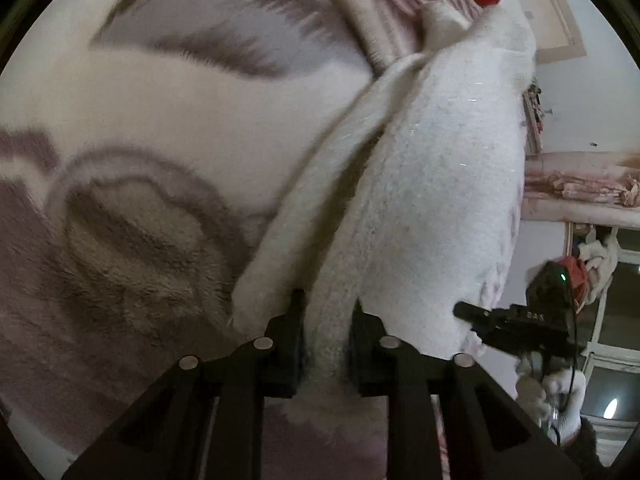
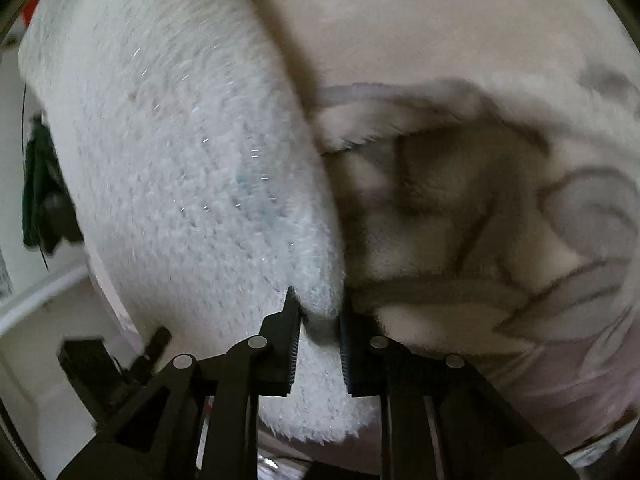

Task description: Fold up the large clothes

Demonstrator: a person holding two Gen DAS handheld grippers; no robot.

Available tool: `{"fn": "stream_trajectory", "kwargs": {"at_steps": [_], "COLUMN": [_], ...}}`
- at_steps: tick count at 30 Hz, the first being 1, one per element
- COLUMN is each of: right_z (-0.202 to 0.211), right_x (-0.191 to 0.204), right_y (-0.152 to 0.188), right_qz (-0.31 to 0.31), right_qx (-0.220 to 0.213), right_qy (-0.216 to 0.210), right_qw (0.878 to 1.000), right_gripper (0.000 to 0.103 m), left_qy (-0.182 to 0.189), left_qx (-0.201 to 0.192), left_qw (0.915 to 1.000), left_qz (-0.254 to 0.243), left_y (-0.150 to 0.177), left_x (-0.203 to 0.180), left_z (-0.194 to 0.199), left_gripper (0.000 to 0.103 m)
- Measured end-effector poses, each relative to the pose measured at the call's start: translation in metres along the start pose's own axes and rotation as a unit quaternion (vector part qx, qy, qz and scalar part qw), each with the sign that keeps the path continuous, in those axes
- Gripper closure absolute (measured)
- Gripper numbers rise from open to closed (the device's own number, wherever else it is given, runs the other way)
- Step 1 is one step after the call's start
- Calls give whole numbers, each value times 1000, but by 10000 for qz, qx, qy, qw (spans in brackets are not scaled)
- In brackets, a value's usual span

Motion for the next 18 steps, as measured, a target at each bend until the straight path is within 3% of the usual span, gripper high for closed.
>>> {"fn": "stream_trajectory", "kwargs": {"at_steps": [2, 4, 5, 6, 7, 12, 15, 18], "right_z": [22, 50, 71, 81, 97, 143, 151, 148], "right_x": [11, 21, 26, 27, 31, 52, 61, 61], "right_y": [-4, -13, -23, -30, -46, -132, -179, -228], "right_qz": [221, 341, 409, 439, 483, 618, 638, 533], "right_qx": [-2, -256, -419, -510, -651, -1235, -1329, -1235], "right_qy": [92, -71, -178, -217, -253, -365, -504, -662], "right_qw": [9997, 9991, 9981, 9975, 9964, 9898, 9878, 9887], "right_gripper": [77, 57, 53, 51, 51, 50, 48, 44], "left_qy": [69, 27, 44, 38, 74, 14, -35, -187], "left_qx": [75, 43, -24, -120, -204, -624, -598, -475], "left_qw": [9999, 9998, 9995, 9991, 9986, 9901, 9879, 9869], "left_qz": [-62, -208, -316, -411, -486, -1256, -1427, -1530], "left_y": [-4, -11, -20, -34, -46, -151, -214, -253], "left_x": [-18, -33, -45, -59, -69, -140, -167, -183], "left_z": [22, 43, 53, 60, 61, 42, 14, -13], "left_gripper": [79, 70, 67, 55, 50, 50, 50, 50]}}
Point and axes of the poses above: each gripper's, at about its wrist camera, not at the fingertips, and z roughly against the way its jaws point, x to its left, y to its underside, the point moved 6 cm from there along -z, roughly the way its jaws point, and after that the axes turned 10 degrees about x, right-handed, at the moved point
